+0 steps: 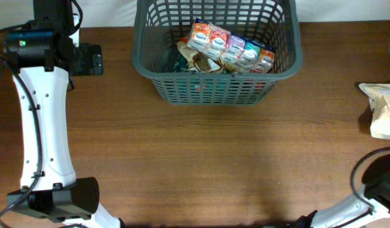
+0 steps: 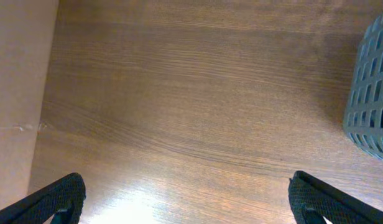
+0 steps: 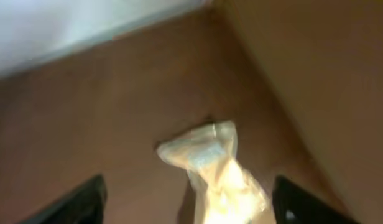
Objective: Pack container
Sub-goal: 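Carry the box stack with the right gripper and set it in the basket, then grasp the beige paper bag with the right gripper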
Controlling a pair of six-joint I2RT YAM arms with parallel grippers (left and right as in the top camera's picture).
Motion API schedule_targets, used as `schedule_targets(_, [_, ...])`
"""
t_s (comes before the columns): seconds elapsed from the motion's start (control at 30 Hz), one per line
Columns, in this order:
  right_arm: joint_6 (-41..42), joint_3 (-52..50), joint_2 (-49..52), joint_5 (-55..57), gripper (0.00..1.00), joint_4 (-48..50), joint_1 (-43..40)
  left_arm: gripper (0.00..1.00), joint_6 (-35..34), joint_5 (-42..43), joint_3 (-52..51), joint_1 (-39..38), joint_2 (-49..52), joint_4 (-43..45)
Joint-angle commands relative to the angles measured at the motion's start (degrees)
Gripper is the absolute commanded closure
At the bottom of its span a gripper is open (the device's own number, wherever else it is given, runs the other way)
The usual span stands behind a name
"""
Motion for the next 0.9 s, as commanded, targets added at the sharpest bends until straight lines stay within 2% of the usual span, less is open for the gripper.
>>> schedule_targets(0.0, [-0.6,-13.4,1.1,-6.4,0.1,8.1,-4.3,0.01,-0.6,0.1,-0.3,0.1,0.2,-0.1])
schedule_targets(0.07, [-1.2,-19.2,3.2,-7.8,0.08,14.2,-5.8,0.01,-0.6,0.1,-0.3,0.1,0.2,-0.1])
schedule_targets(0.13, [-6.2,-21.5,5.6,-7.0,0.08,16.2,-5.8,0.01,-0.6,0.1,-0.3,0.1,0.2,-0.1])
schedule_targets(0.4, [-12.0,-21.6,14.3,6.5,0.08,17.2,-5.8,0.01,-0.6,0.1,-0.3,0.1,0.2,-0.1])
schedule_targets(0.5, [-12.9,-21.6,16.6,6.6,0.12,17.3,-5.7,0.01,-0.6,0.1,-0.3,0.1,0.2,-0.1])
schedule_targets(0.53, [-12.8,-21.6,17.4,6.6,0.19,17.3,-5.7,0.01,-0.6,0.1,-0.3,0.1,0.2,-0.1])
schedule_targets(0.57, [-12.8,-21.6,17.8,6.6,0.22,17.3,-5.7,0.01,-0.6,0.1,-0.3,0.1,0.2,-0.1])
schedule_targets(0.67, [-11.0,-21.6,18.8,6.5,0.59,16.5,-5.7,0.01,-0.6,0.1,-0.3,0.1,0.2,-0.1])
schedule_targets(0.7, [-7.1,-21.6,18.7,6.3,0.75,16.6,-5.7,0.01,-0.6,0.1,-0.3,0.1,0.2,-0.1])
schedule_targets(0.77, [-2.4,-21.4,18.5,3.5,0.96,16.0,-5.7,0.01,-0.6,0.1,-0.3,0.1,0.2,-0.1])
schedule_targets(0.87, [0.5,-21.0,16.9,-6.5,0.96,14.6,-5.7,0.01,-0.6,0.1,-0.3,0.1,0.2,-0.1])
